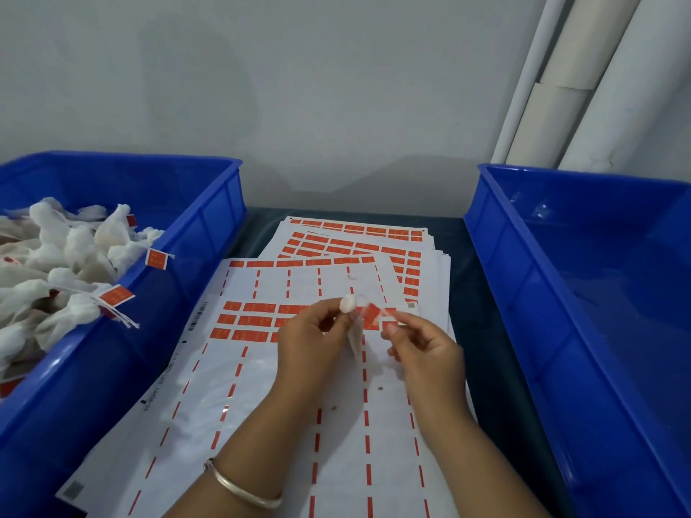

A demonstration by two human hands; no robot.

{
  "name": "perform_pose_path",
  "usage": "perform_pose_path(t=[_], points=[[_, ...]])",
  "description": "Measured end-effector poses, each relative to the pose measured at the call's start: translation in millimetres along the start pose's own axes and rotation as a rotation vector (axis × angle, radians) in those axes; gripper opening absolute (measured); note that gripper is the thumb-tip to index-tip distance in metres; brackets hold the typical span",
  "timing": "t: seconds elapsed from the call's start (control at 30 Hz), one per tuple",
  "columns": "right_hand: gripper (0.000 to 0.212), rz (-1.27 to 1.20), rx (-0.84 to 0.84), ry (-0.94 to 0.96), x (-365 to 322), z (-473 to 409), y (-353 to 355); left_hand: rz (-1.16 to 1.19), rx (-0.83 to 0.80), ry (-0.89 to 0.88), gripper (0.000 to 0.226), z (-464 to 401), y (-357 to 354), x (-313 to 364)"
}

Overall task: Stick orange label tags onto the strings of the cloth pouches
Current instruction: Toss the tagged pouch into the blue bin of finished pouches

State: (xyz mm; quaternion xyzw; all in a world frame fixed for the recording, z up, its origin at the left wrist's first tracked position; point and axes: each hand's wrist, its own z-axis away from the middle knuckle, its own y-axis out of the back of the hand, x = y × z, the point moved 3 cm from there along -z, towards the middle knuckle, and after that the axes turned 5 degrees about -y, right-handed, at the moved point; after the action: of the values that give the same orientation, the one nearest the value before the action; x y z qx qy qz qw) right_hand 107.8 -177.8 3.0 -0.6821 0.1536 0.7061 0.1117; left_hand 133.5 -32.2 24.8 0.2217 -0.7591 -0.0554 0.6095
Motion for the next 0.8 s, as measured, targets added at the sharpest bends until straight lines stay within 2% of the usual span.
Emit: perform_pose_path(t=[0.13, 0.23, 0.5, 0.67, 0.8], points=[[0.016, 0.151, -0.047, 0.098, 0, 5, -9, 0.004, 0.089, -0.012, 0.011, -7, 15, 11], [0.015, 0.219, -0.077, 0.084, 3, 6, -13, -0.011, 0.169, -0.055, 0.014, -15, 37, 30], [0.021, 0.368, -0.131, 0.113, 5, 8, -17, -0.015, 0.398, -0.299, 0.014, -2, 130, 103], [0.024, 0.442, -0.143, 0.12, 6, 9, -19, -0.131, 0.54, -0.369, 0.009, 8, 204, 125], [0.029, 0.468, -0.148, 0.114, 7, 9, -20, -0.357, 0.569, -0.294, 0.01, 5, 264, 121]])
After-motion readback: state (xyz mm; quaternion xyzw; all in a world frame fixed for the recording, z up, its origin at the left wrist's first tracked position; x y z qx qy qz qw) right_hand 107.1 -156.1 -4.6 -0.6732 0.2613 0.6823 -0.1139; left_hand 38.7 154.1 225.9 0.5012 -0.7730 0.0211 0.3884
